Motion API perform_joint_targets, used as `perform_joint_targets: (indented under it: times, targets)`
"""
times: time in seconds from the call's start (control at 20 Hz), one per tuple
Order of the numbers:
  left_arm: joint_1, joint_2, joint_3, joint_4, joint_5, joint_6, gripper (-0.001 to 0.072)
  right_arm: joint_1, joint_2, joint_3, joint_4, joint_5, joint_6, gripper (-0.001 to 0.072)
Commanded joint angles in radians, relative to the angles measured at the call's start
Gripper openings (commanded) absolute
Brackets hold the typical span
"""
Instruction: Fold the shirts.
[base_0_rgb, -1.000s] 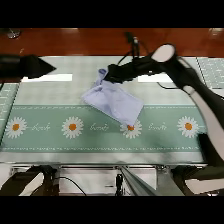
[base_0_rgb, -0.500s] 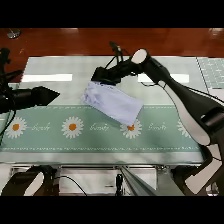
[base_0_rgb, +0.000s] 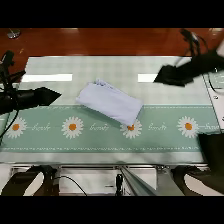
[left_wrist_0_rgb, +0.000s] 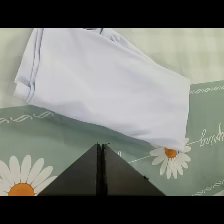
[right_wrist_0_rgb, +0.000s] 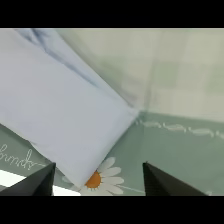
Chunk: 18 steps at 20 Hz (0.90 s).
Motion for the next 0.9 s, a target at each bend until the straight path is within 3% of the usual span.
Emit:
perform_joint_targets:
  times: [0.0,0.1,0.45,0.75,0.8,0.85]
  targets:
    - [0.001,-0.001,-0.001,0.0,0.015,0.0,0.0023,-0.012,0.324,-0.582,0.121,-0.463,0.224,0.0622]
    - [0.001,-0.001,-0.001,0.0,0.024,0.0,0.0023,0.029,0.308,-0.75,0.282,-0.579,0.2,0.0622]
    - [0.001,-0.002,-0.001,0.0,0.027,0.0,0.0023,0.15,-0.174,-0.579,0.546,-0.429,-0.167,0.0622]
    - [0.001,-0.002,-0.001,0.0,0.026,-0.003,0.0023,0.188,-0.376,-0.344,0.601,-0.426,-0.204,0.0615]
    - [0.001,-0.002,-0.001,0.0,0.026,-0.003,0.0023,0.188,-0.385,-0.311,0.6,-0.423,-0.204,0.0501]
    - [0.001,-0.002,-0.001,0.0,0.026,-0.003,0.0023,0.188,-0.386,-0.286,0.598,-0.422,-0.212,0.0265]
